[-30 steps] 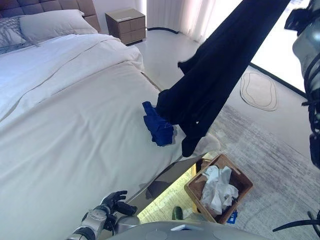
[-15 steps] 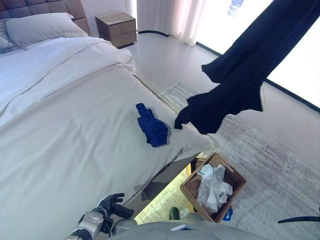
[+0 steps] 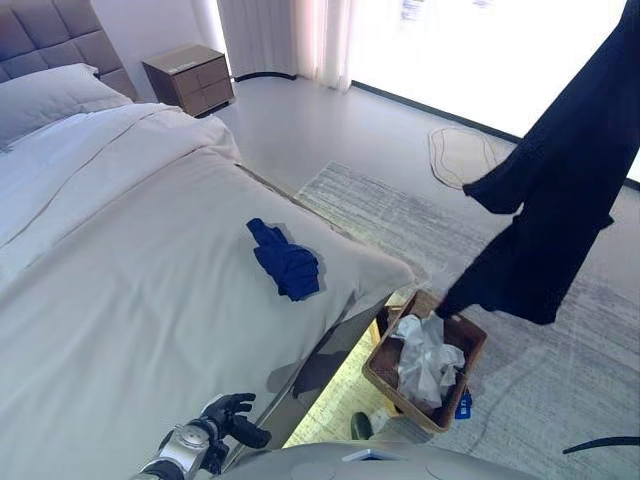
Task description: Pick up the clothes from the bed and place them into the basket
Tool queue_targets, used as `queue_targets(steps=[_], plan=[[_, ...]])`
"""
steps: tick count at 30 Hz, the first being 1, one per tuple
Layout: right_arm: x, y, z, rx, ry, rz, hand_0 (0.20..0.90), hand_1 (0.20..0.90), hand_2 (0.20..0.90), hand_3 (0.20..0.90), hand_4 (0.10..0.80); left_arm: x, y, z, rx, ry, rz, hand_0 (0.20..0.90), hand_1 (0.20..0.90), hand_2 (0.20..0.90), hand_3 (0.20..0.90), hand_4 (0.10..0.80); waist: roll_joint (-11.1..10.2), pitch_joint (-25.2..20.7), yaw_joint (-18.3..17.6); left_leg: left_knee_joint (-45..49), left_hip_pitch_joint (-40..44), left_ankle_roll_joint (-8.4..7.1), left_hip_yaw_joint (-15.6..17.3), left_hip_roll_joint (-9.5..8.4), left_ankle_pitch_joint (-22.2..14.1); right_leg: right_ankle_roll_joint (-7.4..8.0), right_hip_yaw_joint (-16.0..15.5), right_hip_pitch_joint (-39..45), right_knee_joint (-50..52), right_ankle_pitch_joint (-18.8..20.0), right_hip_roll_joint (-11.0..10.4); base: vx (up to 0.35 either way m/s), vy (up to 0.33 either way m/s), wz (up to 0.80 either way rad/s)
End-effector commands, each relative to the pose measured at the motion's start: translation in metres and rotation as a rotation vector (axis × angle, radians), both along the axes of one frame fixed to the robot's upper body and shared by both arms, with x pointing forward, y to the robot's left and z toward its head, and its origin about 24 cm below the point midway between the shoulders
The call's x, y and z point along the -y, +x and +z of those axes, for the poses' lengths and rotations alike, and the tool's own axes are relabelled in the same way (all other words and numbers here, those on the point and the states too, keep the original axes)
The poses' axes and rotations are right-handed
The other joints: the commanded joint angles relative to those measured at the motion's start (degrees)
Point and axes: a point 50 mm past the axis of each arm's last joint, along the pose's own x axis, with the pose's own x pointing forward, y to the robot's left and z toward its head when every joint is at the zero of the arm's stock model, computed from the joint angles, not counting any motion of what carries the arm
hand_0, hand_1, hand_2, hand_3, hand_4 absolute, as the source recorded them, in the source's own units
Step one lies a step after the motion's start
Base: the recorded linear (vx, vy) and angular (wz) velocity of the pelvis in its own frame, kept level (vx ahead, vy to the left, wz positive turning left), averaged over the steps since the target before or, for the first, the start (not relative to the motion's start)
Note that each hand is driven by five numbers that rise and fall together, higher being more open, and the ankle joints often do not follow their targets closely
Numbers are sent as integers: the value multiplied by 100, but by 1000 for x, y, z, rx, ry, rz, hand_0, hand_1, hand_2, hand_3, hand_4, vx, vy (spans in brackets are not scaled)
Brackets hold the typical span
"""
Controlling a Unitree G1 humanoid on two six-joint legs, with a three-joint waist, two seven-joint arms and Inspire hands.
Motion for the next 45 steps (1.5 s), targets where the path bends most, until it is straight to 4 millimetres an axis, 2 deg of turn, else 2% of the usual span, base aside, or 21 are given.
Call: queue_targets(steps=[1,9,10,18,22,27,28,31,32,36,39,42,45], plan=[[0,-41,64,278,-75,10,300,300,300,200,100,-21,15,9,45,57,-45,900,900,900,900,800,-285,1,129,124,55,209,-193,-292,-511,117,-339,320,248,-304,-102,1,-27,-9],[19,-33,26,143,-41,-13,300,300,300,200,100,-23,16,10,43,66,-38,900,900,900,900,800,-215,75,43,196,14,201,-141,-265,-534,111,-259,235,304,-319,-99,-4,-14,-4],[23,-32,14,108,-28,-14,300,300,300,200,100,-23,17,10,47,63,-37,900,900,900,900,800,-196,98,19,216,2,200,-129,-263,-544,110,-251,219,309,-319,-101,0,0,0],[33,-27,-35,5,36,-11,300,300,300,200,100,-16,19,9,62,52,-50,900,900,900,900,800,-125,218,-37,217,1,196,-121,-225,-596,110,-213,200,291,-354,-92,-11,-20,-1],[29,-22,-61,-54,61,4,300,300,300,200,100,-13,30,13,92,48,-52,900,900,900,900,800,-83,336,-72,233,-101,186,-120,-206,-561,114,-184,78,331,-331,-98,-73,-48,-4],[17,-10,-121,-216,115,56,300,300,300,200,100,-7,39,15,126,39,-45,900,900,900,900,800,6,501,-109,214,-183,167,-171,-179,-503,108,-174,-10,347,-323,-93,-53,-56,-6],[8,-7,-143,-283,115,77,300,300,300,200,100,-6,41,16,138,38,-38,900,900,900,900,800,37,559,-124,212,-216,163,-192,-169,-480,94,-176,-48,358,-323,-85,-59,-55,0],[-1,-3,-165,-349,113,87,300,300,300,200,100,-3,46,17,162,33,-29,900,900,900,900,800,80,674,-127,238,-302,147,-231,-156,-447,67,-185,-130,388,-323,-78,-90,-54,0],[-7,1,-179,-395,114,86,300,300,300,200,100,0,53,19,186,28,-24,900,900,900,900,800,106,794,-123,279,-404,134,-258,-149,-430,46,-202,-225,428,-325,-81,-110,-53,1],[-16,6,-204,-465,119,67,300,300,300,200,100,7,66,24,241,13,-10,900,900,900,900,800,166,1054,-97,379,-634,101,-344,-136,-376,-7,-251,-417,522,-327,-74,-122,-76,2],[-23,9,-230,-536,139,41,300,300,300,200,100,16,86,35,323,-12,-6,900,900,900,900,800,280,1448,-20,556,-1022,64,-497,-132,-294,-79,-381,-764,803,-387,-101,-183,-125,17],[-23,9,-250,-613,148,5,300,300,300,200,100,20,100,44,381,-36,-15,900,900,900,900,800,438,1777,45,674,-1327,27,-636,-148,-197,-128,-524,-1056,1034,-434,-138,-127,-80,19],[-14,9,-268,-734,135,-74,300,300,300,200,100,27,112,52,435,-65,-31,900,900,900,900,800,650,2080,121,813,-1658,-2,-761,-196,-110,-171,-642,-1387,1220,-450,-193,-115,-73,27]])
